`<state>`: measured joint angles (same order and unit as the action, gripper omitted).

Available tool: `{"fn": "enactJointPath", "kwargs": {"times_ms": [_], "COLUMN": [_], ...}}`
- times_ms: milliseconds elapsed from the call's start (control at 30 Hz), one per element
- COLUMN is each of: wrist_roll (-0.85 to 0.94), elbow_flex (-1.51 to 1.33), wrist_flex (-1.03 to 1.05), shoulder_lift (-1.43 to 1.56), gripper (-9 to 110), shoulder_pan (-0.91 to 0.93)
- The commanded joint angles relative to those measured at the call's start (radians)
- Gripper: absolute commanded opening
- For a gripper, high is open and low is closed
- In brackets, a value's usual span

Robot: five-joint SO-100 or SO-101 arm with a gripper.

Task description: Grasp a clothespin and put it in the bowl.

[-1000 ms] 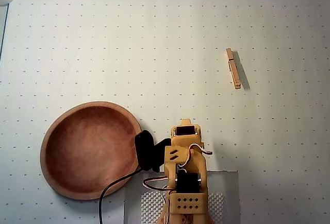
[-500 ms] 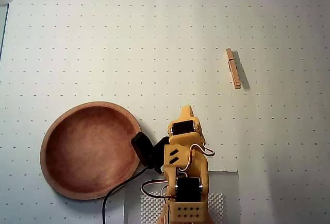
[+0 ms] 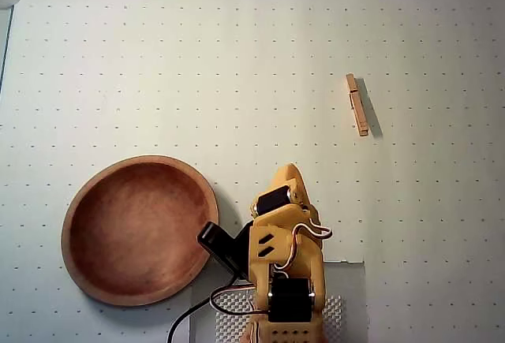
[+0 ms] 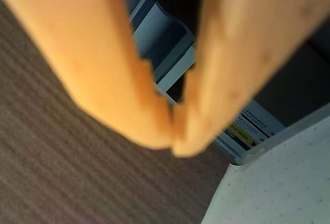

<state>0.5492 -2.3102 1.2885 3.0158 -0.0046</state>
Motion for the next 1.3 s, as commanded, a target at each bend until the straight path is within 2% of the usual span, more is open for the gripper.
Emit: {"fn": "enactJointPath", "kwargs": {"times_ms": [0,133,467,633,900,1267], "wrist_roll": [0.058,0.156,0.623,0.782,0.945,0.971], "elbow_flex": [0.170,0.249,0.336,0.377,0.436,0.554], "wrist_flex": [0.008,0.038,0.199,0.310,0.348,0.337], "shoulder_lift": [-0.195,-0.354,-0.634,-0.698,-0.815,-0.983], "gripper": [-3,-3,-3,-3,-3,-3], "shoulder_pan": [0.011,0.012,0.118,0.133,0.183,0.236]}}
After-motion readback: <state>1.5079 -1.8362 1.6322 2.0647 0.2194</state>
